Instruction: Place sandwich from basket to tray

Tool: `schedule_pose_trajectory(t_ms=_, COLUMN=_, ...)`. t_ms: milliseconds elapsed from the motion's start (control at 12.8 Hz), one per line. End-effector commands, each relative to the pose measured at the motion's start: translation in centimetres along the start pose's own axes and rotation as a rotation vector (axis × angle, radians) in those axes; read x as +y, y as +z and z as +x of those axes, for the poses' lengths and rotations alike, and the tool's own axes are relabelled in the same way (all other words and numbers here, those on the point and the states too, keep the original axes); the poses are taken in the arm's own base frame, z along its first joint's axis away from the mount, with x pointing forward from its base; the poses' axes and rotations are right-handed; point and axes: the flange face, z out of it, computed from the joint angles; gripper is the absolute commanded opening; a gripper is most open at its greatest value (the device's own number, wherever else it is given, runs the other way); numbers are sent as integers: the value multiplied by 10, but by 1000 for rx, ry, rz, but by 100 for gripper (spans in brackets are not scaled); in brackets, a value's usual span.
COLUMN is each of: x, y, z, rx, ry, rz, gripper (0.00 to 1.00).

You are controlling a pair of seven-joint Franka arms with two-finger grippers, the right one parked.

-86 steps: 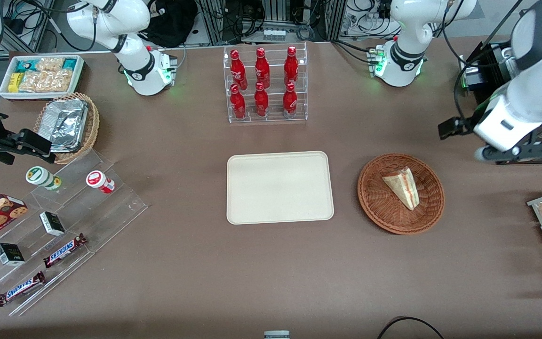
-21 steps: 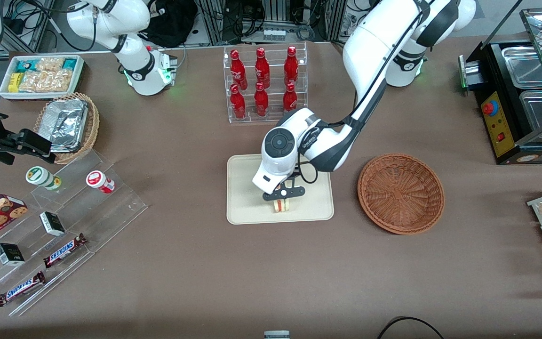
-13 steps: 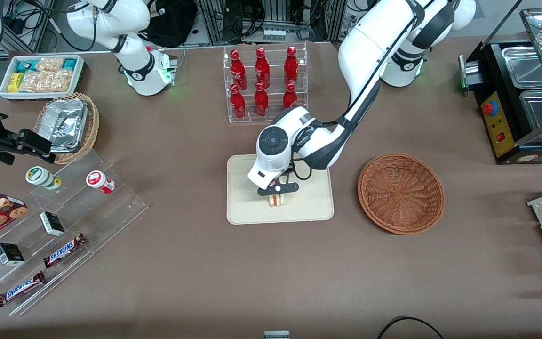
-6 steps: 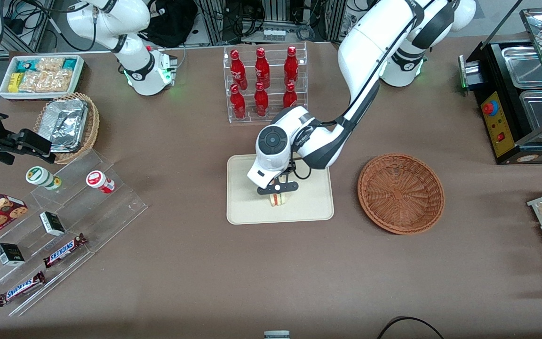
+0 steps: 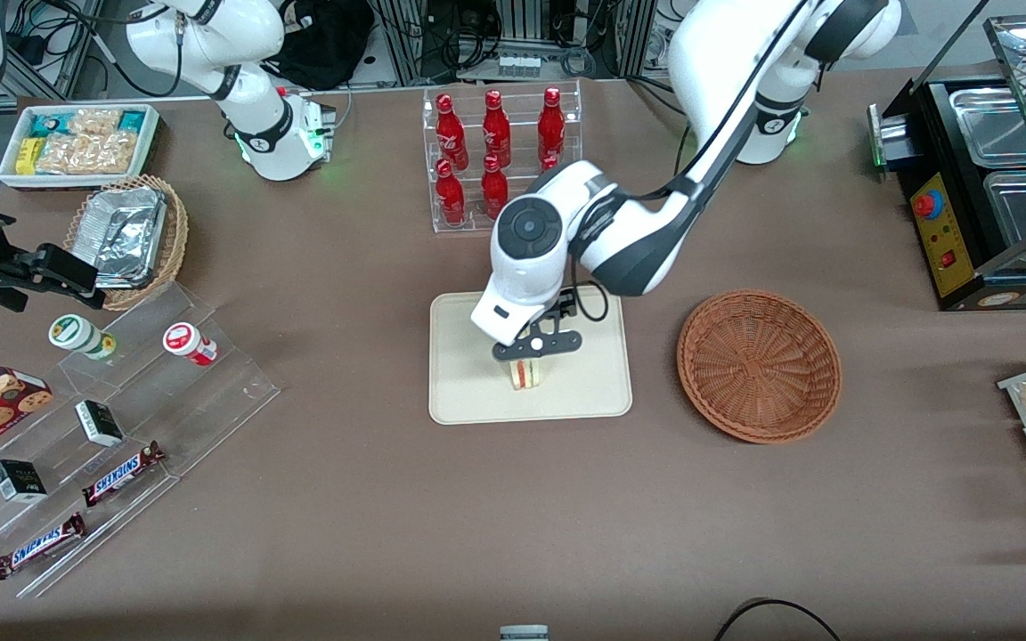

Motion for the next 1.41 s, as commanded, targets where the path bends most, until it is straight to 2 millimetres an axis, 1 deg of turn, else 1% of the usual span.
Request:
schedule_pose_trajectory(t_ms=0, x=-29, y=-27, z=14, rx=15, ry=-30, rz=28, gripper=100)
schedule_pose_trajectory(t_ms=78, x=-38, y=-36, z=16, rx=17, ry=-31, rz=54, gripper=100)
schedule_pose_trajectory(t_ms=157, x=-54, y=-45, z=27, rx=26, ry=-67, rz=82, gripper=100)
schedule_pose_trajectory(t_ms=235, x=-66, y=-54, z=34, rx=34, ry=-84, rz=92, gripper=100)
schedule_pose_trajectory(t_ms=391, x=-113, y=-64, z=55, rx=2, ry=-95, rz=143, gripper=100)
schedule_pose_trajectory(t_ms=470, x=-136, y=-69, z=66, rx=-13, ry=-58, rz=141, gripper=100)
schedule_pose_trajectory(t_ms=626, x=-178, y=-73, z=79, rx=-33, ry=-23, rz=148, gripper=100)
schedule_pose_trajectory(t_ms=783, x=-218, y=-79, z=87, rx=-50, ry=31, rz=149, gripper=100)
schedule_pose_trajectory(t_ms=1017, x=-277, y=-93, z=88, rx=-67, ry=100, rz=145, gripper=100)
schedule_pose_trajectory(t_ms=1174, x=-310, y=-108, z=85, rx=-66, ry=129, rz=141, gripper=100)
schedule_pose_trajectory(t_ms=1252, x=-322, y=-116, z=80, rx=-69, ry=141, rz=143, gripper=100)
schedule_pose_trajectory(t_ms=1330, x=-328, y=-122, z=72, rx=-89, ry=173, rz=152, gripper=100)
